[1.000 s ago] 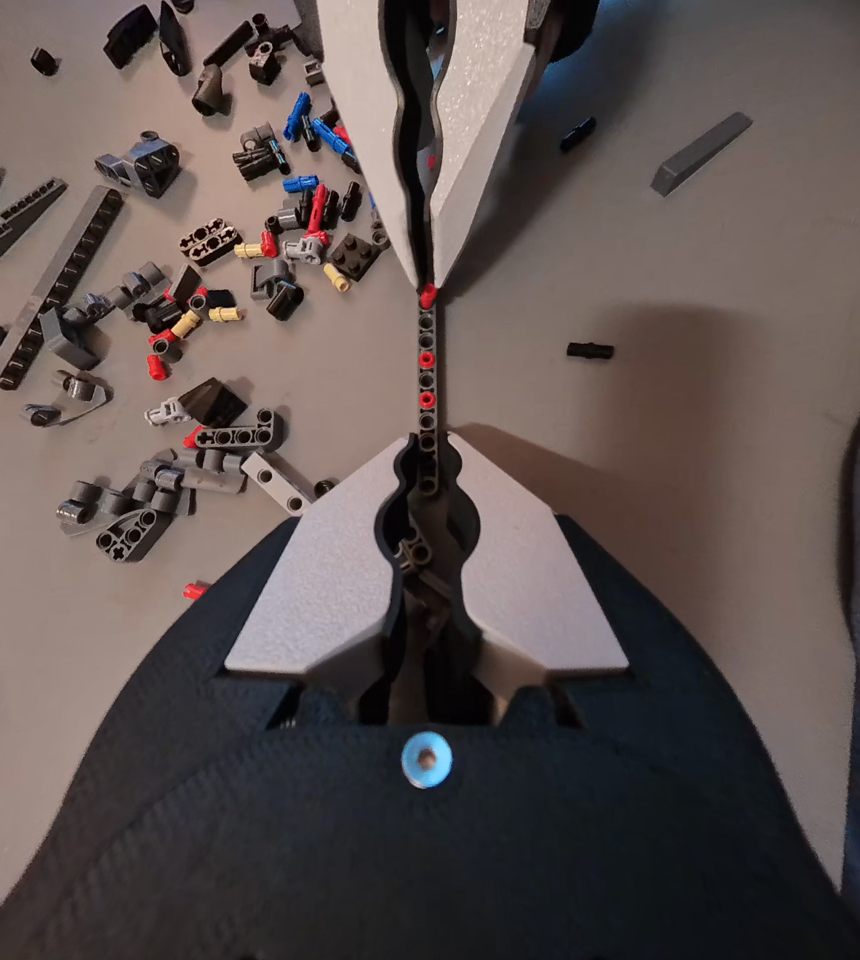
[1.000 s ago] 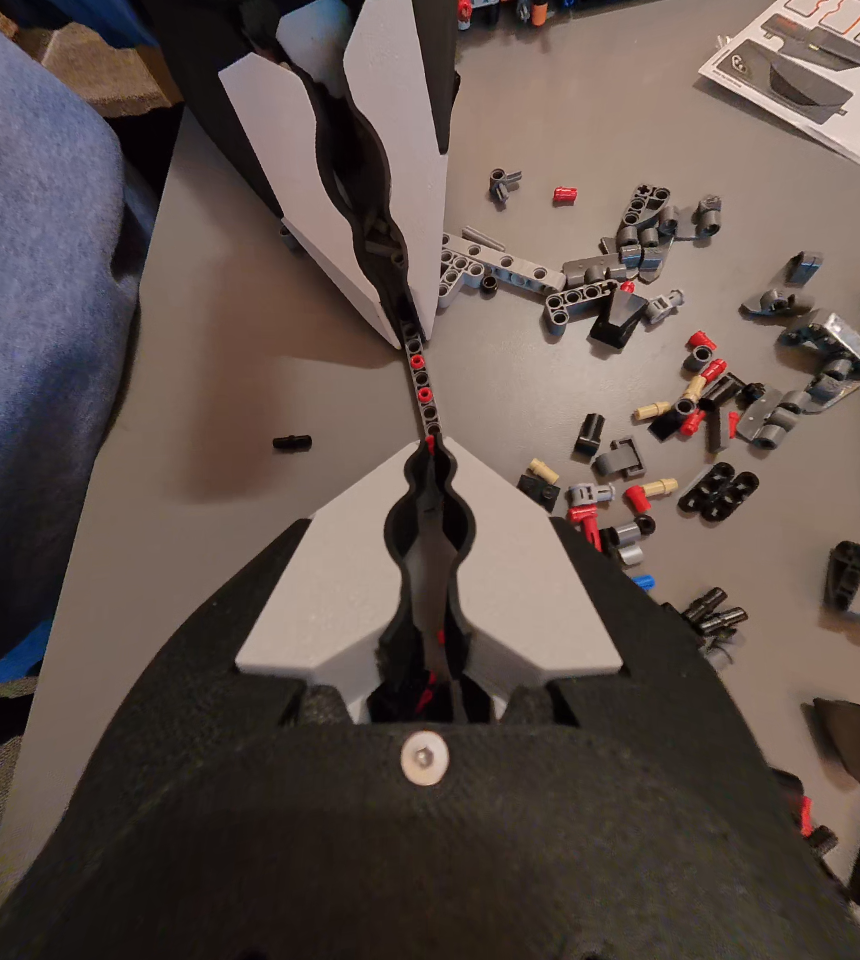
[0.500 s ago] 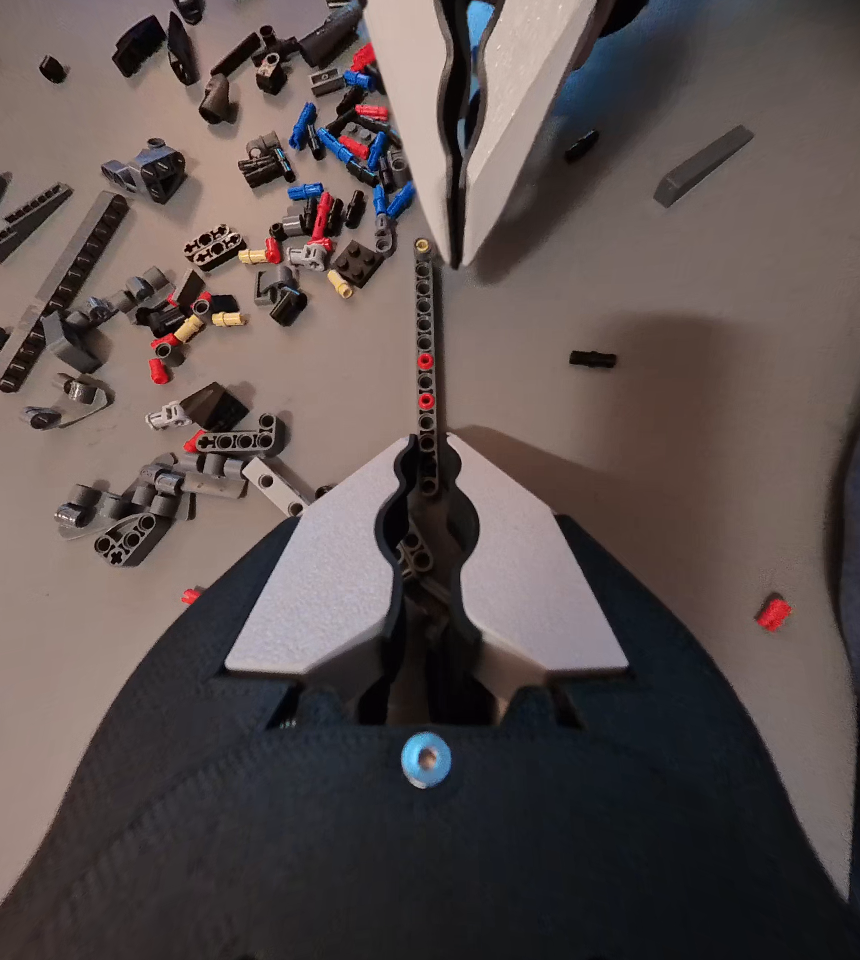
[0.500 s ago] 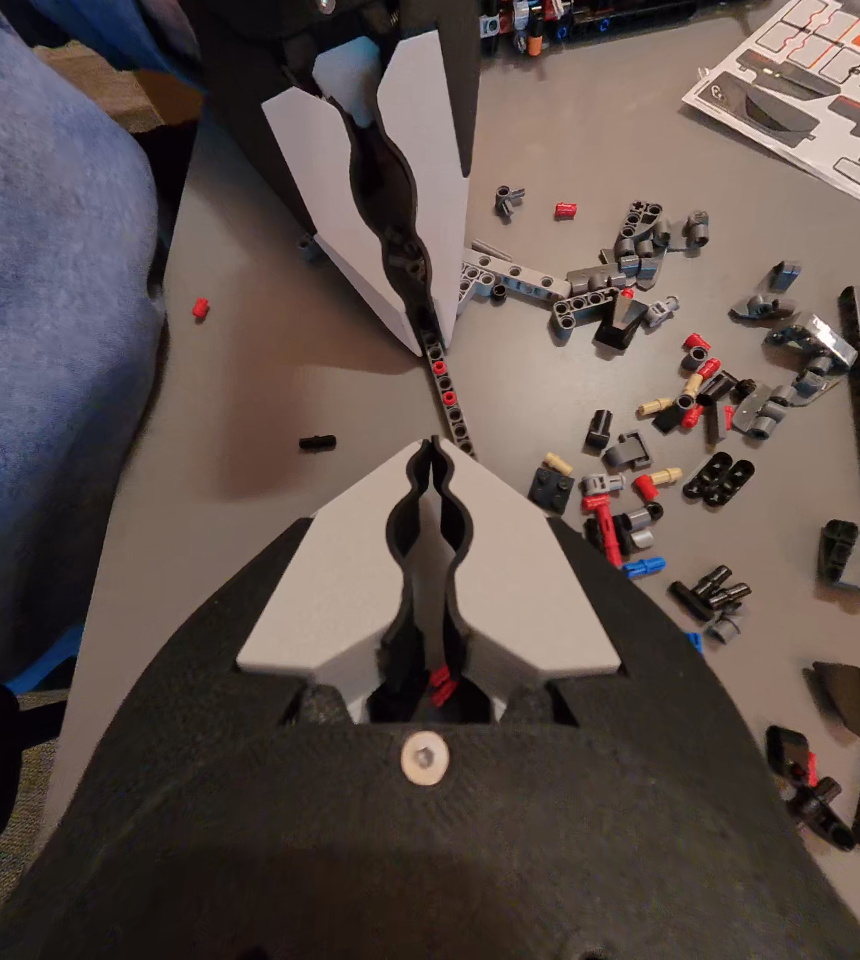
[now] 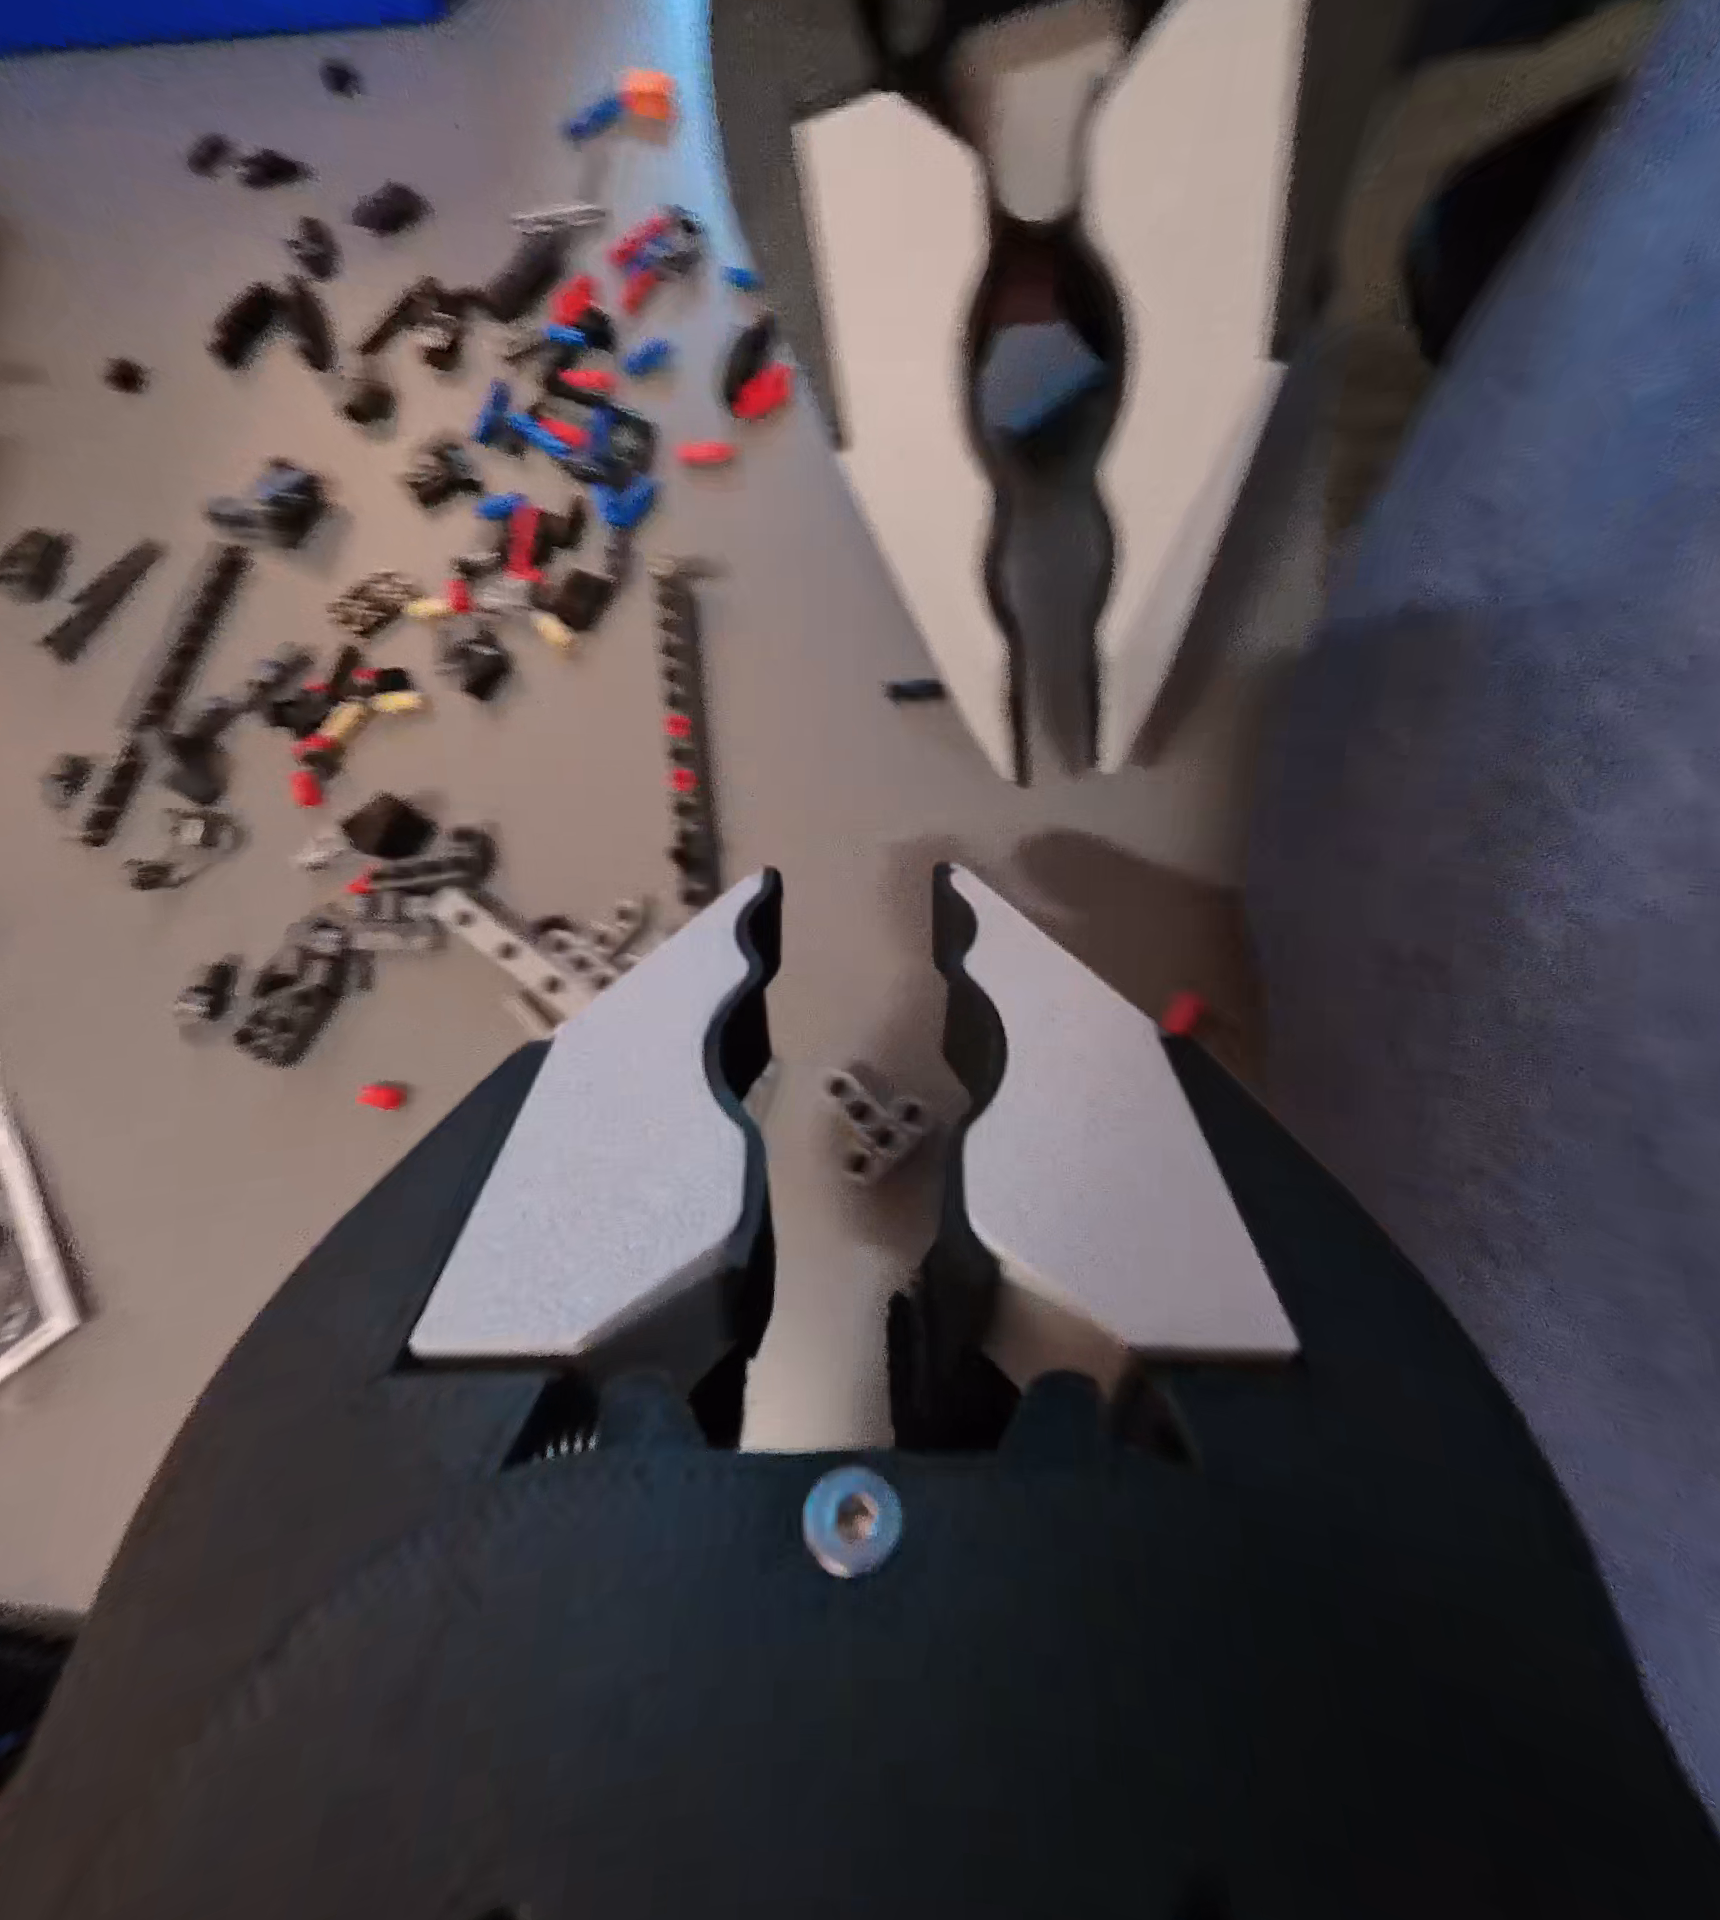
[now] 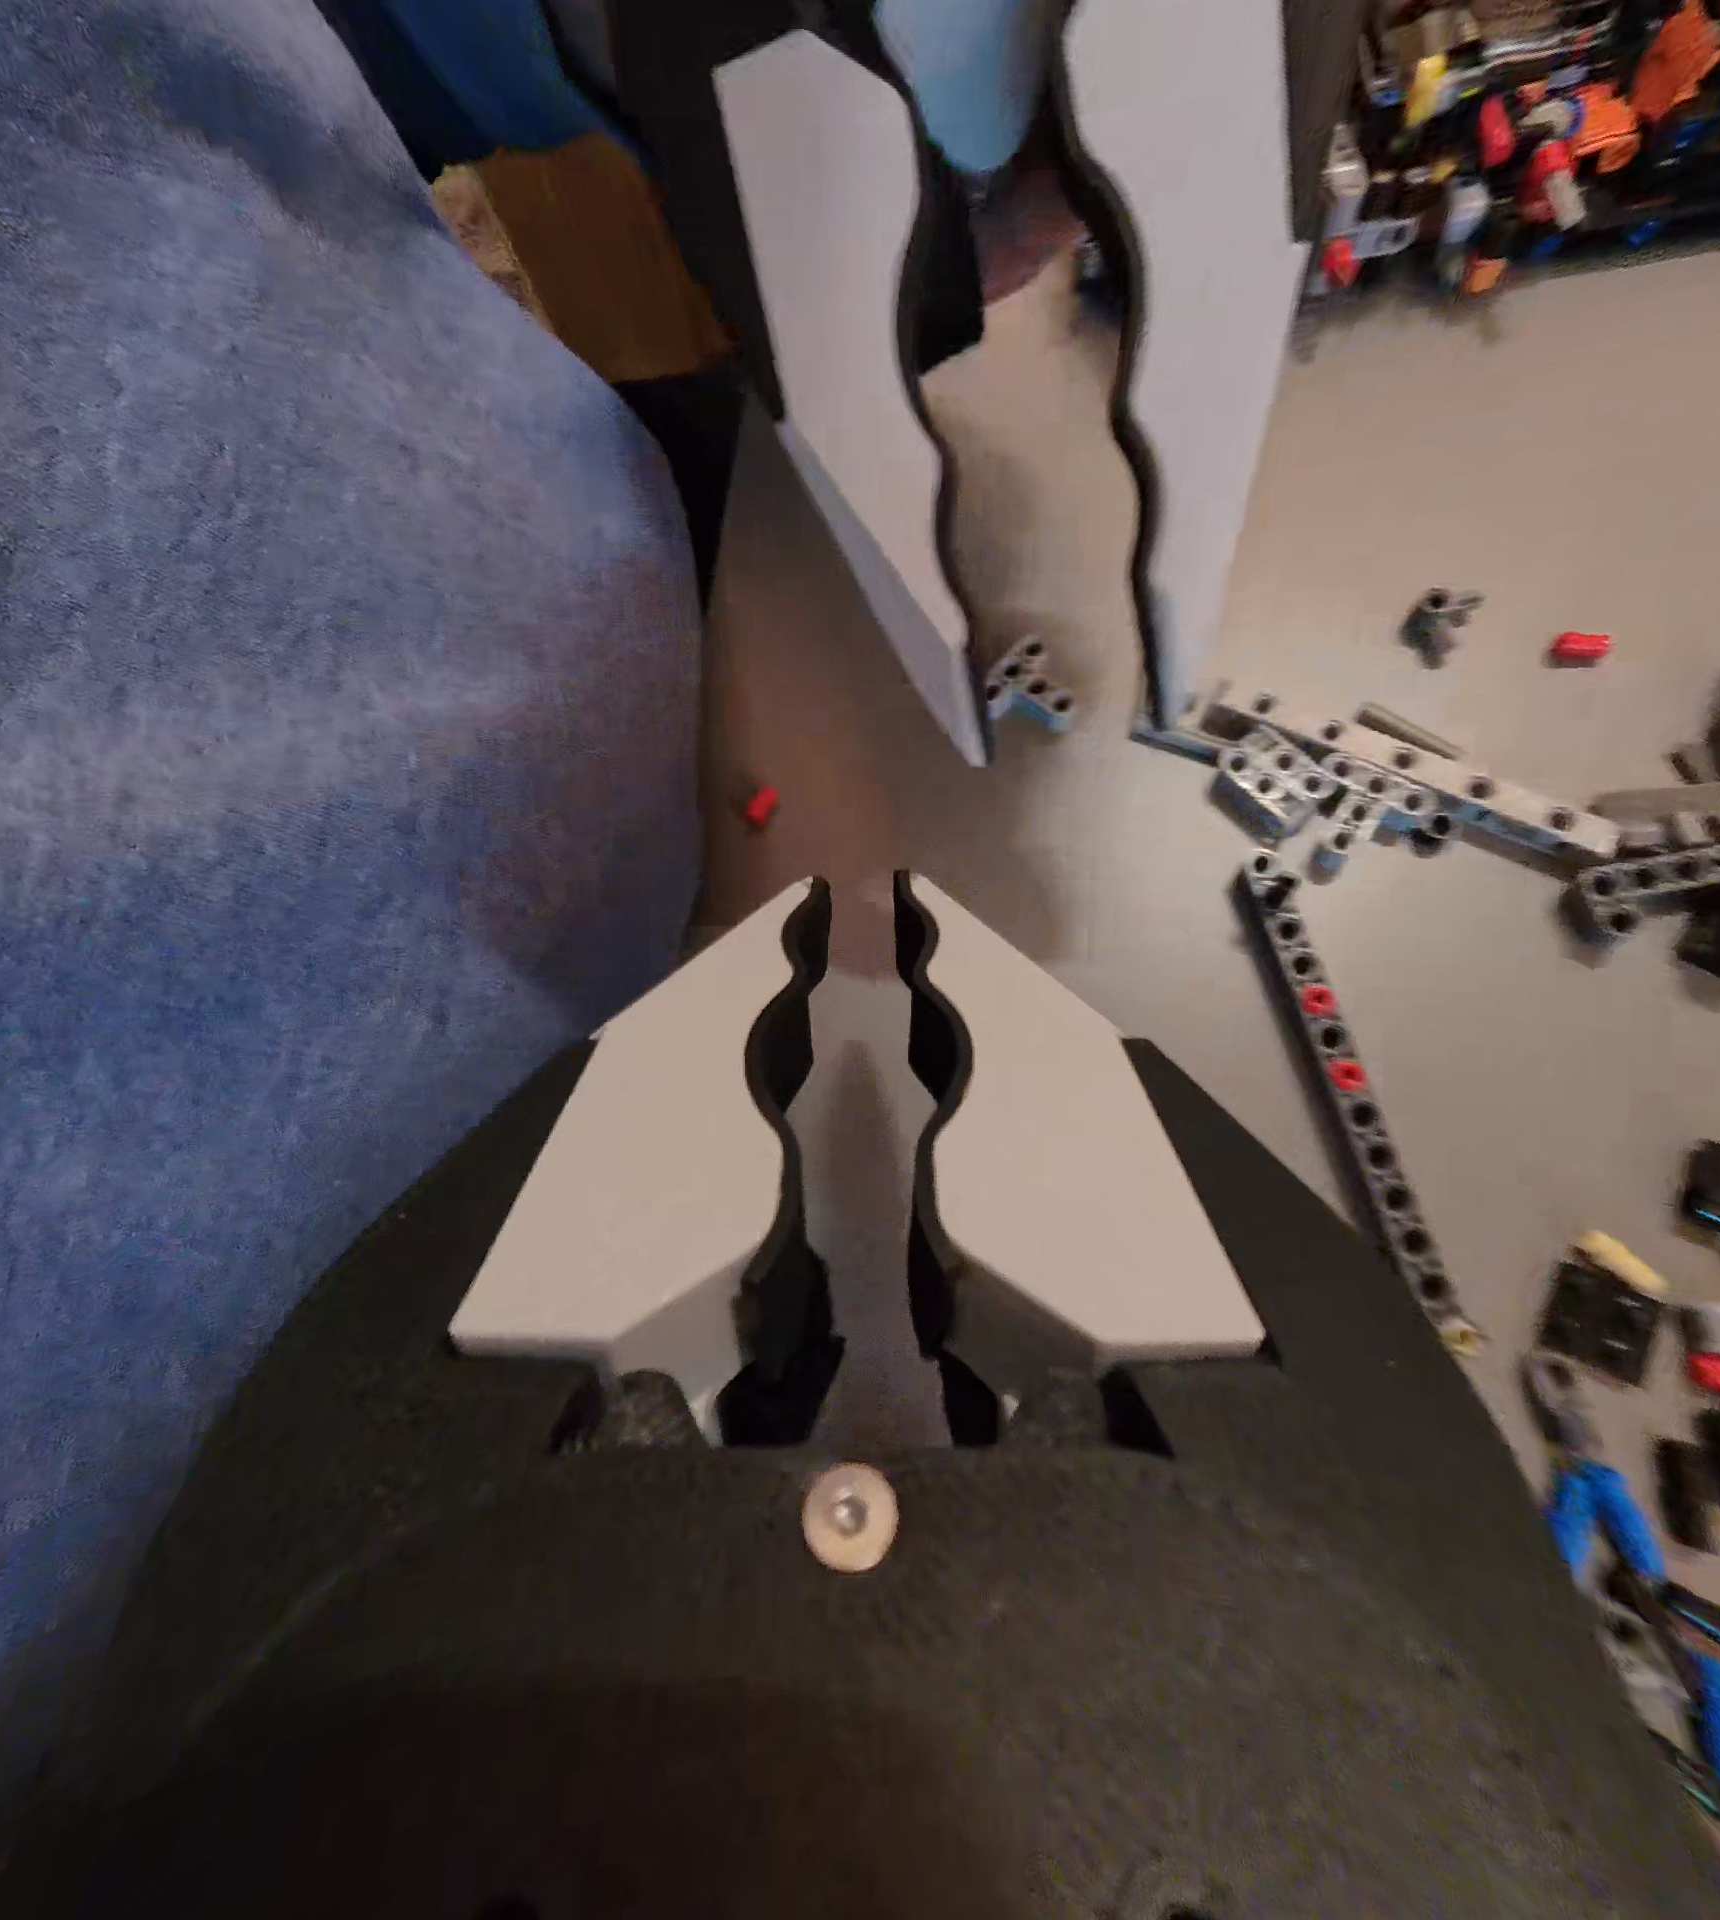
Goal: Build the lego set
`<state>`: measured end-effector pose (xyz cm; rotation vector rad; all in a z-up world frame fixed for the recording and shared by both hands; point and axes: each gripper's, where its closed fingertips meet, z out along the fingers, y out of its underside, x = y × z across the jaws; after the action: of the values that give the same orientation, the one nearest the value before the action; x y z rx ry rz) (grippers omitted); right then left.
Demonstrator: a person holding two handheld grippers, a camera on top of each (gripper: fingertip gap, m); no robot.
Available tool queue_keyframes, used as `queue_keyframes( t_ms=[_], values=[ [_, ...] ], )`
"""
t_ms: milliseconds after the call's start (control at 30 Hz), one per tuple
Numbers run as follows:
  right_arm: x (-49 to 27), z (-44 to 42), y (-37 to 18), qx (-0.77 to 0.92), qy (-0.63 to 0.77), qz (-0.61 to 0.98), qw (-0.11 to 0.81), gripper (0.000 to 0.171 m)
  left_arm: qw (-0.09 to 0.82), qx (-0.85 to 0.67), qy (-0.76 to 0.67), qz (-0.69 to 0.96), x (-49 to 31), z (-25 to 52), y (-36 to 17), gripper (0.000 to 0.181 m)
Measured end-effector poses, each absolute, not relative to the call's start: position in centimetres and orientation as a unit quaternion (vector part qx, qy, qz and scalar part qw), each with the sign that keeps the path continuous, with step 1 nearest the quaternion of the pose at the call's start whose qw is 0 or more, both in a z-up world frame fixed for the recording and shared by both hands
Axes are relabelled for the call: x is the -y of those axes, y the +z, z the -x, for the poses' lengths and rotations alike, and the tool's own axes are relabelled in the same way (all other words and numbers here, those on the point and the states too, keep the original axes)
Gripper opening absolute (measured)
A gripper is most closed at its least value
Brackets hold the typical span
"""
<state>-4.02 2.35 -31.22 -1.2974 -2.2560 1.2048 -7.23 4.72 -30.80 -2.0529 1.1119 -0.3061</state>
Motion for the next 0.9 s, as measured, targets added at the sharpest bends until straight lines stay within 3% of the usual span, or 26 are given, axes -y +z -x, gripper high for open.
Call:
queue_keyframes(
  t_ms=[33, 167, 433, 567, 900],
  values=[
    [-1.6, 4.0, -31.5, 0.779, 0.418, 0.449, 0.132, 0.010, 0.364, -0.460, -0.130, 0.799, -3.1, 6.6, -31.3, 0.025],
    [0.0, 3.8, -32.6, 0.777, 0.415, 0.457, 0.120, 0.010, 0.313, -0.514, -0.122, 0.789, 0.7, 5.6, -34.3, 0.027],
    [0.5, 3.4, -33.4, 0.774, 0.396, 0.478, 0.127, 0.009, 0.316, -0.524, -0.119, 0.782, 1.6, 4.8, -35.4, 0.004],
    [0.8, 3.8, -33.5, 0.767, 0.400, 0.484, 0.131, 0.008, 0.322, -0.516, -0.122, 0.785, 1.4, 4.7, -35.4, 0.002],
    [-1.4, 5.5, -31.7, 0.646, 0.488, 0.575, 0.122, 0.010, 0.445, -0.502, 0.011, 0.742, -1.6, 5.2, -32.0, 0.002]
  ],
)
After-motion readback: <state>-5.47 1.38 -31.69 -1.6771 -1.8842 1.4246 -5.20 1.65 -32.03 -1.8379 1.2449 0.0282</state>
